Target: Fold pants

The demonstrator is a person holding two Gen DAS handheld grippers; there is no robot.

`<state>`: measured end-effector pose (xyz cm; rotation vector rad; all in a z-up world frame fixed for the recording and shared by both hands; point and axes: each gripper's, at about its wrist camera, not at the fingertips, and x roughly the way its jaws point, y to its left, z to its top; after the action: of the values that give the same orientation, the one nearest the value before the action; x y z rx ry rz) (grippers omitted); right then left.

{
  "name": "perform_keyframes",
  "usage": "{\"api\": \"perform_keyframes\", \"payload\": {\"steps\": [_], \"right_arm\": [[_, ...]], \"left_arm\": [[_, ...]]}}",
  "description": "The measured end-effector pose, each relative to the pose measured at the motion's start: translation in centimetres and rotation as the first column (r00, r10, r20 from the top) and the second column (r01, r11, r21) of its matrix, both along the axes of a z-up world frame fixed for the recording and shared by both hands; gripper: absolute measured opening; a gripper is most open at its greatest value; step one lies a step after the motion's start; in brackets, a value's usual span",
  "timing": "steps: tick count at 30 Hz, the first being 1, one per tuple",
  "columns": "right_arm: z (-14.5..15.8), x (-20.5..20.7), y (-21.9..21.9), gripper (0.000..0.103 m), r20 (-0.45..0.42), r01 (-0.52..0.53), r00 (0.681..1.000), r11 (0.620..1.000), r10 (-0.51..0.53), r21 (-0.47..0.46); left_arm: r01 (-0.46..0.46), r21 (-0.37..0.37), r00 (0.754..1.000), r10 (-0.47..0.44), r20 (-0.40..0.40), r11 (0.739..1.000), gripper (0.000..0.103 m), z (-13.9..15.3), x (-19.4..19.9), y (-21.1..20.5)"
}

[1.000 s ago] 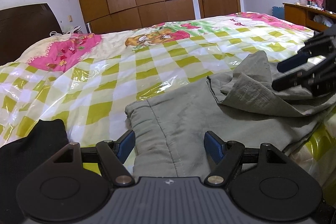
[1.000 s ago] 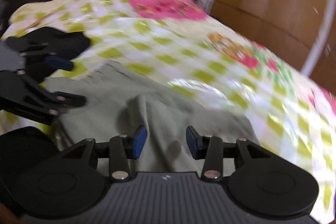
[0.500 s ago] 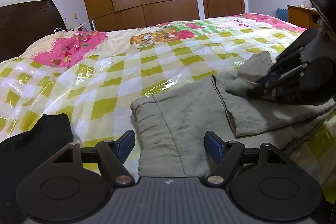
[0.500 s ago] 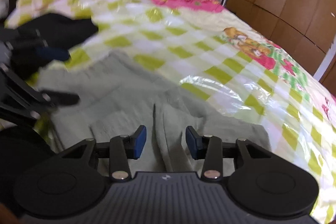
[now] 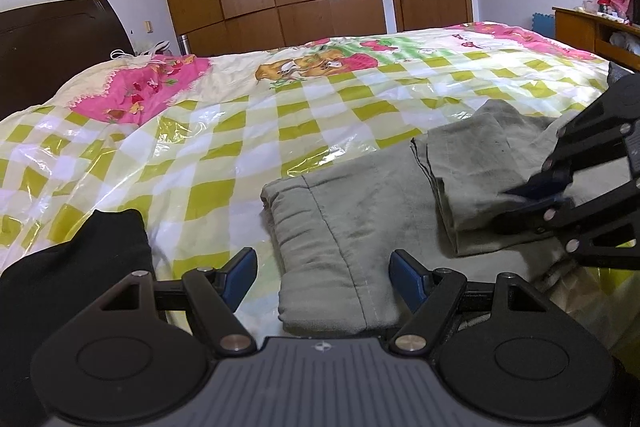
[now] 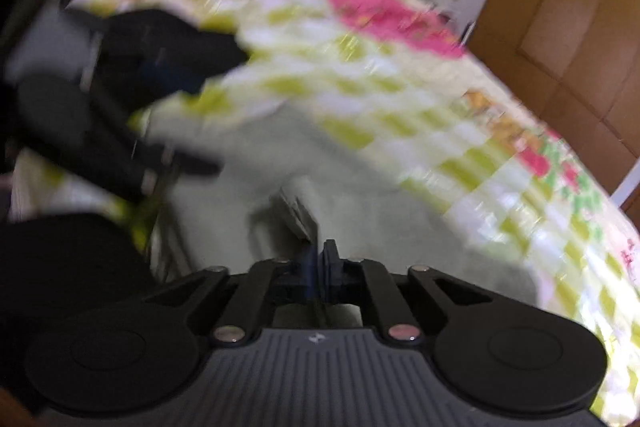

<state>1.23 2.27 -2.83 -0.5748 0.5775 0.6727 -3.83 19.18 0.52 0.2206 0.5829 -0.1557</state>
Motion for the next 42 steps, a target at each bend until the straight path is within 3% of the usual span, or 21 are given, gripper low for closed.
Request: {"api": "perform_keyframes", "payload": {"steps": [5,10,15,20,24,25,27,33,38,42], "right_arm": [[0.2,-1.2,-0.6,0.025,0.048,-0.026,0.998,0.999,0.028,-0.028],[-0.8,-1.8,0.4,0.027,0.096,-0.091,0.990,0.989,0.102,-0.117],[-1.3,-2.2,1.3,0.034,0.070,-0.139,0.986,0.979,0.151,-0.147],[-1.5,-1.8,1.5,0.037,0.048,-0.092,0.994,0.987,0.099,-0.131],[-2.0,-0.9,2.2,0.030,0.075,-0.028,0.996,0.991,0.038,-0.132],[-1.9,-0.6,2.2,0.019,0.065,-0.015,0.998,0.993,0.022,-0.118],[-1.5,-0.2,1.8,0.008,0.041,0.015,0.999,0.996,-0.011,-0.089],[1.4,1.5,-1.4,0.005,-0.090,0.170,0.983,0.978,-0.160,0.118],[4.0,4.2,-4.4,0.004,-0.218,0.319,0.940,0.900,-0.261,0.297],[8.0,6.8,-6.5,0.004,-0.220,0.388,0.921,0.816,-0.322,0.429]], "left_arm": [[0.005,0.006,1.000,-0.005,0.004,1.000,0.085,0.1,0.0,-0.1],[-0.001,-0.003,1.000,0.001,0.006,1.000,0.085,0.1,-0.2,0.1],[-0.002,-0.009,1.000,0.002,0.006,1.000,0.085,0.0,-0.4,0.2],[0.002,-0.017,1.000,-0.001,0.016,1.000,0.085,0.3,-0.4,0.1],[0.015,-0.016,0.999,-0.015,0.036,1.000,0.085,0.9,-0.5,-0.1],[0.020,-0.013,0.999,-0.020,0.041,1.000,0.085,1.1,-0.4,-0.2],[0.035,-0.011,0.998,-0.035,0.048,0.999,0.085,1.3,-0.3,-0.4],[0.123,0.014,0.992,-0.124,0.031,0.992,0.085,1.0,0.8,-2.0],[0.173,0.048,0.985,-0.174,0.016,0.984,0.085,0.7,1.3,-3.1],[0.156,0.031,0.987,-0.157,0.028,0.987,0.085,1.1,0.8,-2.5]]}}
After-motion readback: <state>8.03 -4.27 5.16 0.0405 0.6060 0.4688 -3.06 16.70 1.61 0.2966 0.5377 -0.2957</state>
